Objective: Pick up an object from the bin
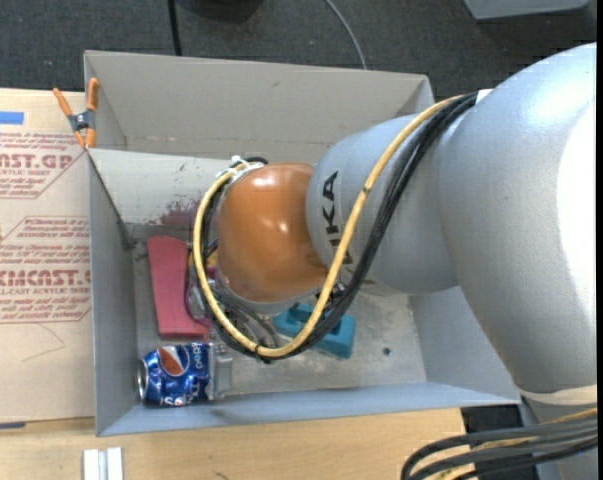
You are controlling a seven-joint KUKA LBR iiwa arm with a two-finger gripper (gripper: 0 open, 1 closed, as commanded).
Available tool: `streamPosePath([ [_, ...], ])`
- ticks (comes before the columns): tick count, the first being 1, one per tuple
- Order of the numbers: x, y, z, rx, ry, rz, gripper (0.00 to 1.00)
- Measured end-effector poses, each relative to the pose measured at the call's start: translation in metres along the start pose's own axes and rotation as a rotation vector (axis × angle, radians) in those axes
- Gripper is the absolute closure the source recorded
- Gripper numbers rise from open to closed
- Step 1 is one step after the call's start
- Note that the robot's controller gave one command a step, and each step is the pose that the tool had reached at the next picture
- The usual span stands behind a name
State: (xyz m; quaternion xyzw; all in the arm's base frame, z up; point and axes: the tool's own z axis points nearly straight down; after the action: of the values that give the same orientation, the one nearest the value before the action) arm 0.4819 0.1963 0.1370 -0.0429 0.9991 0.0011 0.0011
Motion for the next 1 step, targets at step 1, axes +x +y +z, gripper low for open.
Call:
streamPosePath([
  [1, 0.0006, 0.0135, 0.0105, 0.002, 0.006, -0.057, 0.0],
])
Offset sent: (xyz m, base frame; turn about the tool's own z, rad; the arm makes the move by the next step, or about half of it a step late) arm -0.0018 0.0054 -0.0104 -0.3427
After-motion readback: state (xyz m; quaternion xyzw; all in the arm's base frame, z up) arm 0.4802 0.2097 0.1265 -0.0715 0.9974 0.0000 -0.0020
